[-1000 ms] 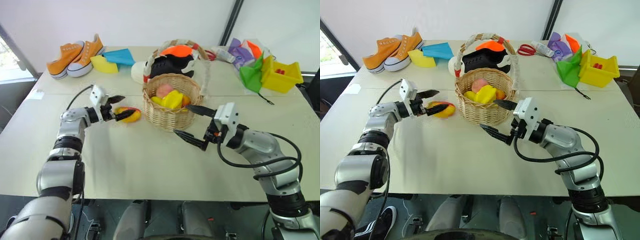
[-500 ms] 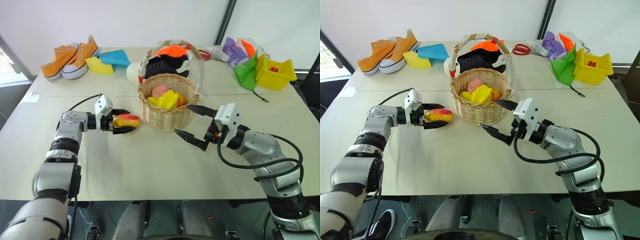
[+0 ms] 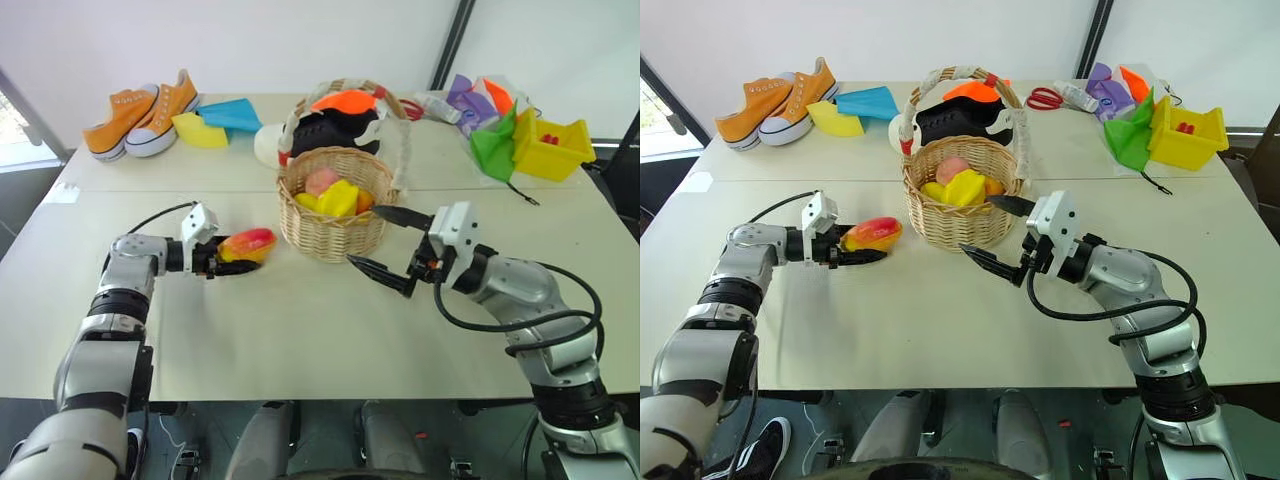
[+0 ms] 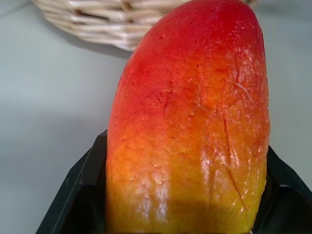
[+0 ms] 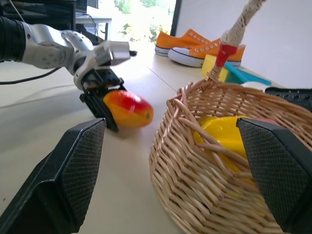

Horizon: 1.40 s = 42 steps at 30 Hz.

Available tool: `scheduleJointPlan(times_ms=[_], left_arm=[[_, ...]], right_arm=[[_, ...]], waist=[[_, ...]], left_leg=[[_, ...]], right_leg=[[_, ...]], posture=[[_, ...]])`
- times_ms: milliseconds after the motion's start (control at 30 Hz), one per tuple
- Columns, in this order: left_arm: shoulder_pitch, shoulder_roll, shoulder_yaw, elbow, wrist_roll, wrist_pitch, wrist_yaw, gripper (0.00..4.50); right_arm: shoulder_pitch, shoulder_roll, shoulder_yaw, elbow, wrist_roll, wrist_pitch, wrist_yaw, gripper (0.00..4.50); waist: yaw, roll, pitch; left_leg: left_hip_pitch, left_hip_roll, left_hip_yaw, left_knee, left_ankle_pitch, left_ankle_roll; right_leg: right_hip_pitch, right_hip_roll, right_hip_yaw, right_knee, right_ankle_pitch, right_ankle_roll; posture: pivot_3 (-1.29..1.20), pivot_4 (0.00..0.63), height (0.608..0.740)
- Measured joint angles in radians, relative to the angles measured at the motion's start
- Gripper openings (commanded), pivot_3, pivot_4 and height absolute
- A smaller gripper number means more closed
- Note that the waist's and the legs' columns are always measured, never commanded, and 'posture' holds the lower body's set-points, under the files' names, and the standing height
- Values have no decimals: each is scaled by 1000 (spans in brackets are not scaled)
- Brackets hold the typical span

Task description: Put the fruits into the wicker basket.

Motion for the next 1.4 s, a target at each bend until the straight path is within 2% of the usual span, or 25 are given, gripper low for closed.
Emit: scheduleJointPlan(times_ms=[100,200,300,400,467,633,833,1000,1033,1133,1400], left_arm=[[42,7,40,-96,-65,78,-2,2629],[155,28,98,-353,-181,234,4,2629],[224,21,138,-651,-297,417,98,2629],[209,-75,128,-870,-334,498,259,2629],[171,-150,80,-933,-320,529,382,2629],[25,-307,-13,-940,-218,612,691,2629],[-90,-383,-114,-792,-130,595,777,2629],[-99,-364,-124,-742,-108,590,784,2629],[-99,-363,-124,-742,-107,591,785,3427],[-99,-367,-124,-741,-108,599,786,4462],[-78,-329,-138,-823,-121,626,748,4462]], right_arm=[[0,0,0,0,-3,-2,1,4500],[17,-1,-12,-1,0,-7,-2,4500],[64,-9,-71,-5,9,-11,-10,4500],[100,-8,-121,-7,5,-28,-41,4500],[103,-8,-135,-7,2,-37,-60,4500],[107,0,-141,-5,-16,-51,-84,4500],[99,25,-120,-4,-40,-69,-103,4500],[99,30,-136,-1,-48,-73,-134,4500],[99,30,-142,2,-52,-77,-137,4500],[99,31,-143,4,-54,-80,-139,4500],[88,34,-138,16,-54,-82,-139,4500]], waist=[[-2,0,0],[-4,0,0],[8,0,0],[24,0,0],[27,0,0],[22,0,0],[18,0,0],[19,0,0],[21,0,0],[25,0,0],[20,0,0]], left_leg=[[0,0,0,0,0,0],[0,0,0,0,0,-1],[-1,0,-1,0,-1,-1],[1,-1,-1,1,-2,-2],[0,-1,0,2,-2,-1],[0,-1,1,2,-1,0],[1,0,1,2,-1,0],[0,0,1,2,-1,0],[0,0,1,2,-1,0],[0,-1,1,2,-1,0],[0,0,1,2,-1,0]], right_leg=[[0,0,0,0,0,0],[0,0,2,0,0,0],[0,-1,1,-1,0,0],[1,-2,1,-4,0,0],[3,-2,1,-5,0,0],[3,0,1,-3,0,0],[3,3,1,-1,0,1],[2,3,1,-1,0,0],[2,3,1,-1,0,0],[3,3,1,-2,0,1],[2,2,1,-2,0,0]], posture=[[0,150,740],[0,150,740],[0,150,740],[0,150,740],[0,150,740],[0,150,740],[0,150,740],[0,150,740],[0,150,740],[0,150,740],[0,150,740]])
